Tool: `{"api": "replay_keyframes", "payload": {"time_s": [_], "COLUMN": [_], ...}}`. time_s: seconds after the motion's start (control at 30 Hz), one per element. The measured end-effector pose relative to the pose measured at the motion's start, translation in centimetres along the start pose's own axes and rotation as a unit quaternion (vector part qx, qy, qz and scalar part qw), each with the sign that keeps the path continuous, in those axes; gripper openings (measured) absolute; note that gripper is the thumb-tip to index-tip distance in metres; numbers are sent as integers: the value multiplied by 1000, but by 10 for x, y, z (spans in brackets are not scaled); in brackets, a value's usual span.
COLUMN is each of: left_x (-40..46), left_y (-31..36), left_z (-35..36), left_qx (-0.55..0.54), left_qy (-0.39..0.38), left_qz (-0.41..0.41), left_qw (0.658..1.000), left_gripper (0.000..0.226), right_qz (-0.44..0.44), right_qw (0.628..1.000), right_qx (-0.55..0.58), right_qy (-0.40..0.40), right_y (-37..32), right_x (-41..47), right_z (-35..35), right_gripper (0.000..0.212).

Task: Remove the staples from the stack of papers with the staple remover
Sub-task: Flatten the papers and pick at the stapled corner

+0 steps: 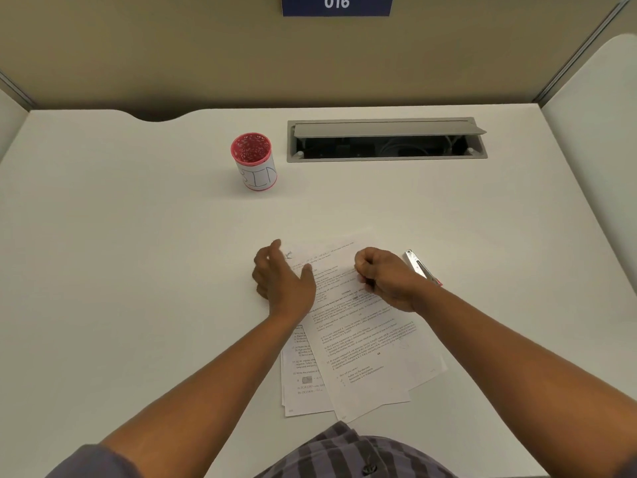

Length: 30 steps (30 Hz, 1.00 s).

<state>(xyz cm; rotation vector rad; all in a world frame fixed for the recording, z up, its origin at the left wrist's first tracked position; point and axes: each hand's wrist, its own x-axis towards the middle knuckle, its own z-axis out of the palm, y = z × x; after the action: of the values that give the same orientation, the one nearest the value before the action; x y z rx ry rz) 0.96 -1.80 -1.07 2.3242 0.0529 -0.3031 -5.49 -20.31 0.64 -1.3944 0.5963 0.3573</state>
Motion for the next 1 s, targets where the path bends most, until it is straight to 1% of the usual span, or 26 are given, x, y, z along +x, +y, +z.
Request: {"api": "replay_keyframes", "payload": {"time_s": [0.07, 0.13, 0.2, 0.3, 0.4, 0.5, 0.63, 0.8, 0.9, 1.0], "left_x": [-1, -1, 0, 3, 8, 12, 15, 16, 18, 18], "left_y": [-2, 0, 5, 15, 21, 26, 33, 42, 42, 42], "left_z": [3, 8, 12, 19, 23, 26, 32, 41, 42, 43], "left_qx": [12, 30, 78, 126, 148, 165, 157, 150, 136, 127], "left_qy": [-47, -112, -165, -210, -222, -230, -249, -256, -260, -261], "left_qz": [106, 186, 235, 256, 247, 245, 231, 226, 215, 208], "left_qw": [993, 976, 955, 935, 932, 927, 927, 928, 932, 934], "left_gripper": [55, 43, 40, 44, 45, 42, 43, 30, 37, 40], "right_qz": [-22, -39, -46, -43, -38, -36, -39, -46, -46, -36], "right_qw": [991, 974, 955, 934, 922, 914, 898, 886, 882, 875], "right_qx": [-99, -136, -158, -175, -192, -221, -279, -306, -316, -330], "right_qy": [93, 179, 245, 308, 333, 338, 339, 344, 346, 351], "right_y": [9, 19, 26, 28, 27, 28, 26, 26, 28, 25], "right_x": [0, 2, 5, 6, 5, 6, 7, 12, 15, 16], "right_z": [-1, -2, -5, -9, -13, -15, -13, -12, -11, -9], "right_gripper": [24, 21, 20, 22, 22, 20, 21, 10, 14, 14]}}
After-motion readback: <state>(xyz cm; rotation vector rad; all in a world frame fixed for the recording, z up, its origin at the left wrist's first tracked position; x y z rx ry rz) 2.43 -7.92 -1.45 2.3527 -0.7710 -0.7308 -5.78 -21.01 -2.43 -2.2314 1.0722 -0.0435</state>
